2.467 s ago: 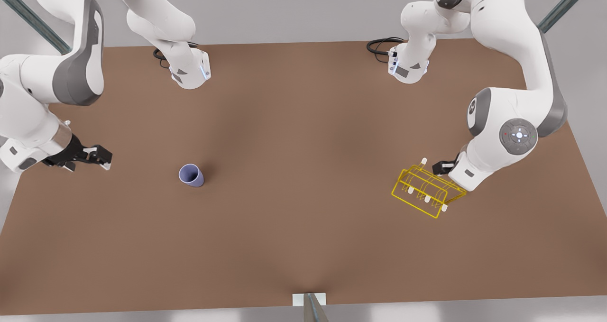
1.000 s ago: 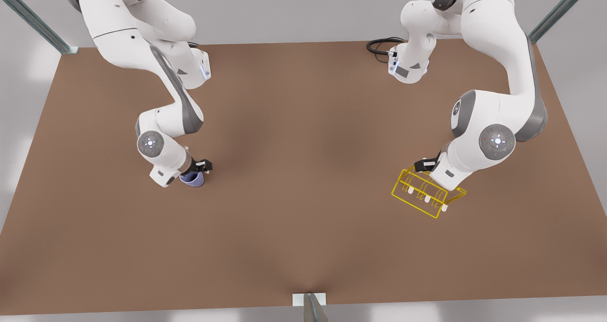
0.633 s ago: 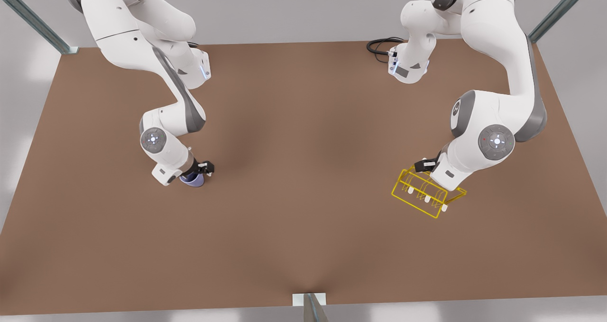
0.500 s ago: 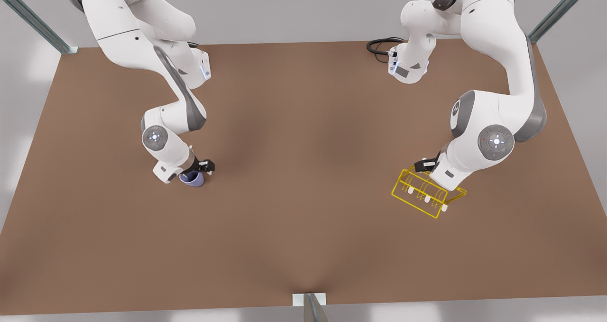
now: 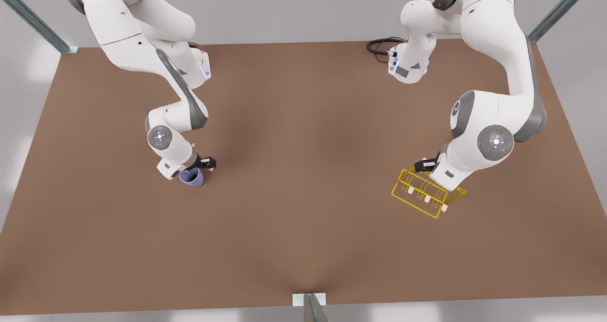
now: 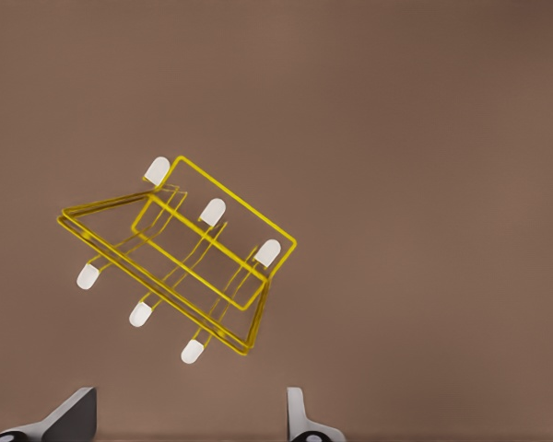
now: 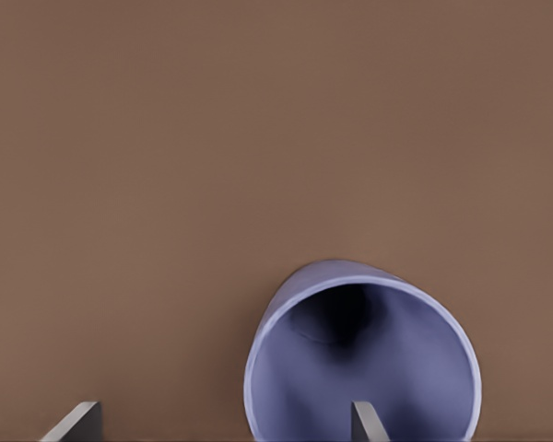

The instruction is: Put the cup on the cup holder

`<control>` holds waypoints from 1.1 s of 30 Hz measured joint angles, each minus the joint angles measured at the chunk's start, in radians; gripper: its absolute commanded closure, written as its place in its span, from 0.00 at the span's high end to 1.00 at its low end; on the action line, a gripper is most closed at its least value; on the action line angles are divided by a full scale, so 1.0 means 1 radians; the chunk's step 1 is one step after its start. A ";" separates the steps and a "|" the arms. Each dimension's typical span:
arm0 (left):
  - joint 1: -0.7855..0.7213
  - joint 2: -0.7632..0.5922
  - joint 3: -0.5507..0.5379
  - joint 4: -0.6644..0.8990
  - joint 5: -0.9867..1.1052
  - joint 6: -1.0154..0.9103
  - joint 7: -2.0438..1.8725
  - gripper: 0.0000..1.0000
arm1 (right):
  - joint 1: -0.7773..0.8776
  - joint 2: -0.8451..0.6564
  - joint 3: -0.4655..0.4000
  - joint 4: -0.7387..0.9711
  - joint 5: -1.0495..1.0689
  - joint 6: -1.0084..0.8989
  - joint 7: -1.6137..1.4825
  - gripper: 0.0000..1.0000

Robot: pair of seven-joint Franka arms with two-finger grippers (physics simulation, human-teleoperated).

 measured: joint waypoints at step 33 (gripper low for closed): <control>0.000 0.000 0.000 0.000 0.000 0.000 -0.006 1.00 | -0.005 -0.021 -0.011 -0.019 -0.026 0.014 -0.021 0.21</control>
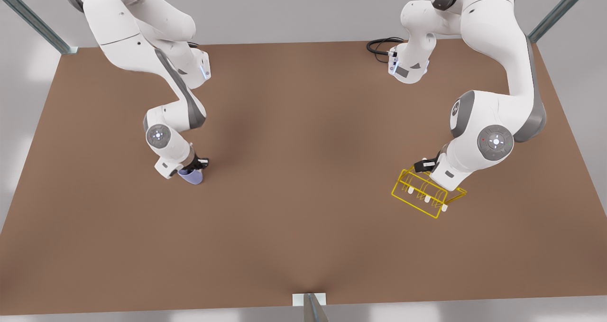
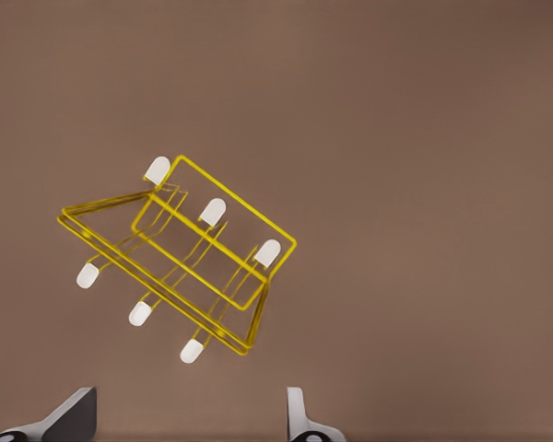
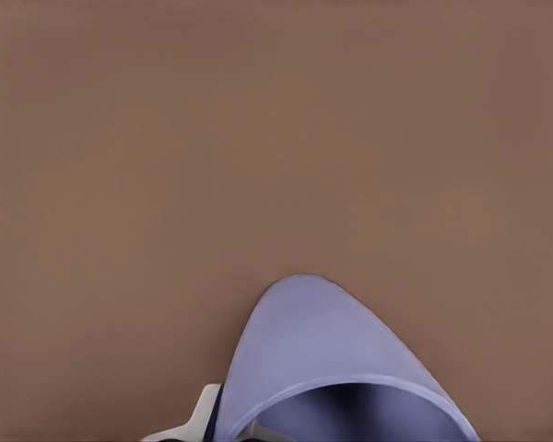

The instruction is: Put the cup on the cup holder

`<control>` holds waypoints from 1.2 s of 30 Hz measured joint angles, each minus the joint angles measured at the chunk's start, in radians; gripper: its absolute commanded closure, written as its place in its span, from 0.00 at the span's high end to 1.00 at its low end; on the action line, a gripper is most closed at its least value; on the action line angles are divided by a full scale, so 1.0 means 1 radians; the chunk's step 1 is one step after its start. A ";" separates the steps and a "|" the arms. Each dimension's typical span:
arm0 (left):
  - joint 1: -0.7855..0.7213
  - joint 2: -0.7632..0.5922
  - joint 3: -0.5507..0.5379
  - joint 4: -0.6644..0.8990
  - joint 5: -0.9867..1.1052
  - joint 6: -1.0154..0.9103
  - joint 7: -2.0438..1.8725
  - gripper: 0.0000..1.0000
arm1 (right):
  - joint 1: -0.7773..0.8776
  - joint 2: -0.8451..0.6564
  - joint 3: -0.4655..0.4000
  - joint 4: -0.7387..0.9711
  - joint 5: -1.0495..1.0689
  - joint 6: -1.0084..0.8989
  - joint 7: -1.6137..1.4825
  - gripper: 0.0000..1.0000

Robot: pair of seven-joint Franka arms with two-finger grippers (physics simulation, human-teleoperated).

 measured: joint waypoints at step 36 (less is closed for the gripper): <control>0.003 -0.002 -0.001 0.002 -0.003 -0.021 0.004 1.00 | -0.001 1.155 0.753 0.596 -0.147 0.238 0.099 0.21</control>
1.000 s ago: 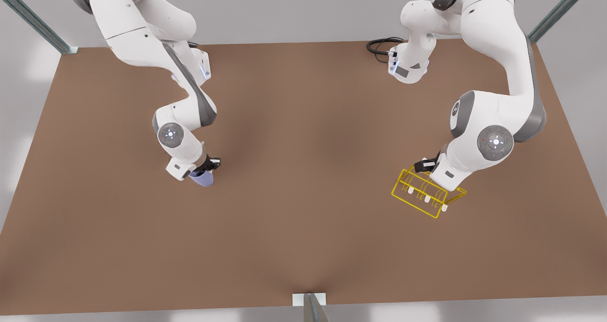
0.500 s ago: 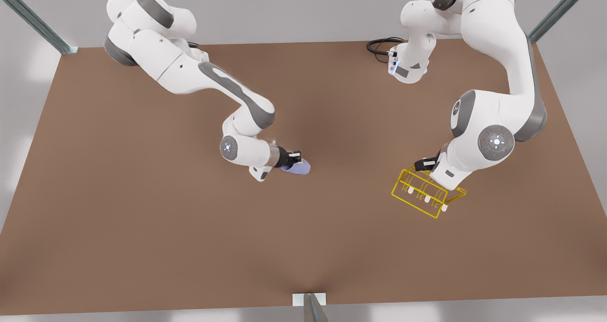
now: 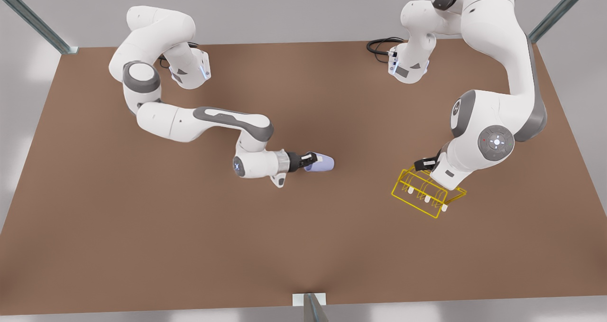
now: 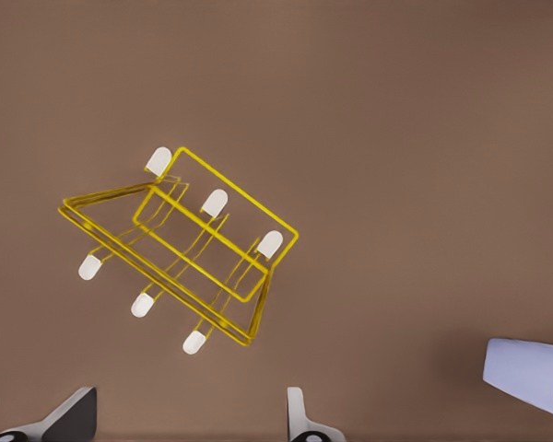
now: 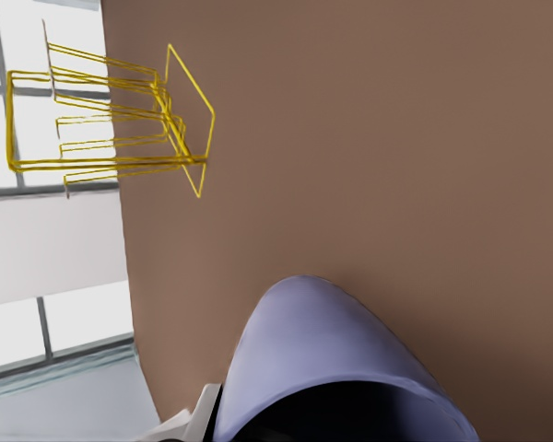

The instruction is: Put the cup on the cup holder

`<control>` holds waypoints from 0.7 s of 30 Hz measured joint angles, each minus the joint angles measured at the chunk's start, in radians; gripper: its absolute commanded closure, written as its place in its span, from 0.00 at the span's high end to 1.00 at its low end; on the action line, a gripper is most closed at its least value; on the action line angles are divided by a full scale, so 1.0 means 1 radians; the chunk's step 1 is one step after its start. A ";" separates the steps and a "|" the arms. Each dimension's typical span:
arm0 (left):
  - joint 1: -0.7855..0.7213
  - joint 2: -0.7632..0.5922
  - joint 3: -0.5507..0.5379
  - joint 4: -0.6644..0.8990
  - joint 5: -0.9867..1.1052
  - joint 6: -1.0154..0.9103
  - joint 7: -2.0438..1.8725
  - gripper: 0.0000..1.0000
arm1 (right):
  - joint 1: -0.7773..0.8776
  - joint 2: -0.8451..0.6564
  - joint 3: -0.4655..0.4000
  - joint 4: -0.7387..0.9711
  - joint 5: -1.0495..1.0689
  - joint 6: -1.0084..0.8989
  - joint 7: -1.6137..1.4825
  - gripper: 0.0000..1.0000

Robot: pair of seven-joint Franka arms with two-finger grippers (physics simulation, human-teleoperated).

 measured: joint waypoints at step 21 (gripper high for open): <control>-0.008 0.001 0.000 -0.004 -0.001 0.000 0.001 1.00 | 0.093 0.260 0.112 0.260 -0.311 -0.009 0.178 0.75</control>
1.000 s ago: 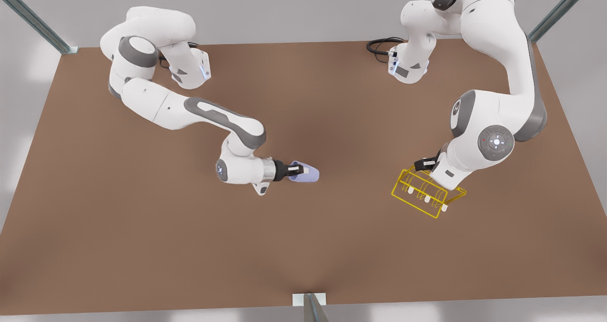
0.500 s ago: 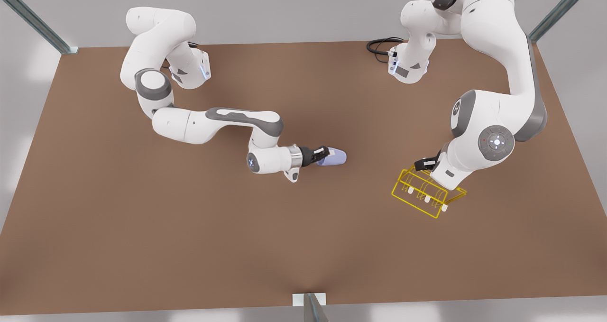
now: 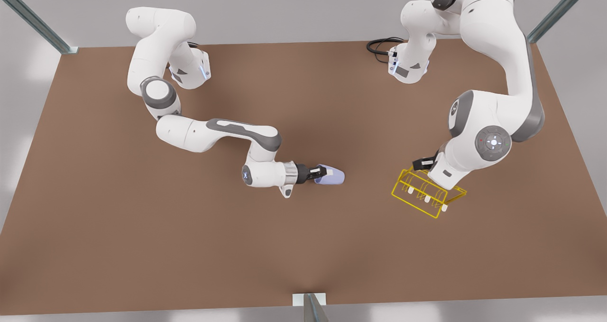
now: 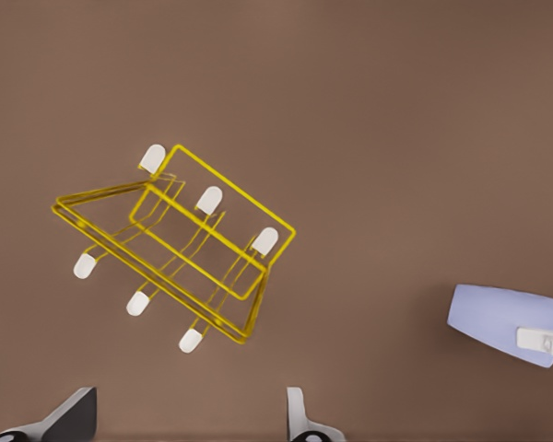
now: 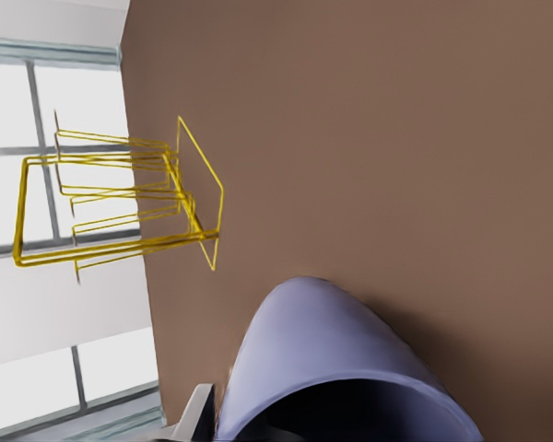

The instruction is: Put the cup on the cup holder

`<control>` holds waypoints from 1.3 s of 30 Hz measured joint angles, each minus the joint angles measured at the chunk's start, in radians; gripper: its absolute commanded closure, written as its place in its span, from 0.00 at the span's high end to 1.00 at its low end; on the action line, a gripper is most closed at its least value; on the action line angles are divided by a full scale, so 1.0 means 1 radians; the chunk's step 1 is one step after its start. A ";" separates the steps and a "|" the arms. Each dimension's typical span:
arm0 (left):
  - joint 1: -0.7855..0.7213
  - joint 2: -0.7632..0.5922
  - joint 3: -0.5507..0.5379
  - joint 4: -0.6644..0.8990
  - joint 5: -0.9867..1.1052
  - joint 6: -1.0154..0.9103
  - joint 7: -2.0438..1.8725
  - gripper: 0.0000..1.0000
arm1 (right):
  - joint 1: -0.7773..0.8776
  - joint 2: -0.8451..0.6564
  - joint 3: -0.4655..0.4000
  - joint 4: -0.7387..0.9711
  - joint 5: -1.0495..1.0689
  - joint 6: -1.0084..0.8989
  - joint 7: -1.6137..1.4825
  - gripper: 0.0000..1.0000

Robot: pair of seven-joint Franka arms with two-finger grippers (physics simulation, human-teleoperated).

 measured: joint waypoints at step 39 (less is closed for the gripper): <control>-0.118 0.287 -0.280 0.048 0.100 0.324 -1.565 1.00 | -0.611 -1.470 -0.478 -0.518 0.368 -0.528 -0.071 1.00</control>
